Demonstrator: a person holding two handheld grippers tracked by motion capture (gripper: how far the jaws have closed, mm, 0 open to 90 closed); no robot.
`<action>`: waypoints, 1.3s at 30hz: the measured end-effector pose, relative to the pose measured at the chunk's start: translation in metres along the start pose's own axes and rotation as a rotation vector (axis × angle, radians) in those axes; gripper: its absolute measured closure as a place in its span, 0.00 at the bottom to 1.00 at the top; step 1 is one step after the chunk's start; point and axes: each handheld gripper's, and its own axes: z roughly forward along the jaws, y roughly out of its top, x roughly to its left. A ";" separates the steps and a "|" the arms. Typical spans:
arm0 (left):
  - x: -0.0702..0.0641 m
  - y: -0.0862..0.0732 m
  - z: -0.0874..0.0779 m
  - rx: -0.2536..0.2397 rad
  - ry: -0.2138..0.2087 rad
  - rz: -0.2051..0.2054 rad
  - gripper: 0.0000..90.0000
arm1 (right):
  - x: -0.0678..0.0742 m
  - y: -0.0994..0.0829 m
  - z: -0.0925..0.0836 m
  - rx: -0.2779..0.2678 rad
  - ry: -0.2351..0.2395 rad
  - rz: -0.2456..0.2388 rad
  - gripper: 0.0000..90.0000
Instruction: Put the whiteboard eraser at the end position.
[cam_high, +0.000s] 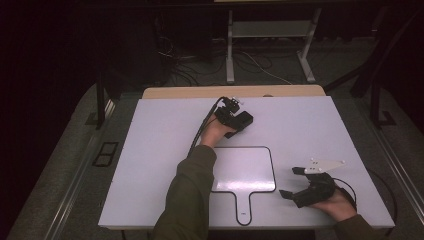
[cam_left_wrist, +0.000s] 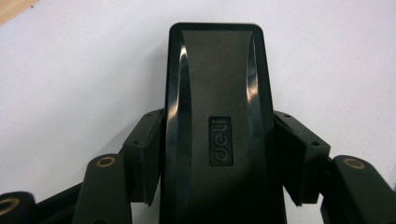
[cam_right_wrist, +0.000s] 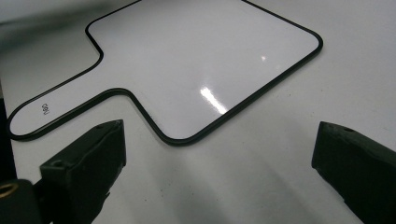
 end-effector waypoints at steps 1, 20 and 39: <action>0.000 0.000 -0.002 -0.014 -0.002 -0.003 0.40 | 0.000 0.000 0.000 0.000 0.000 0.000 0.02; -0.004 -0.007 -0.042 -0.151 -0.047 0.015 0.28 | -0.004 -0.001 0.003 0.005 -0.001 0.011 0.02; -0.012 -0.034 -0.068 -0.166 -0.044 0.026 0.25 | -0.007 0.000 0.002 -0.019 0.011 0.018 0.02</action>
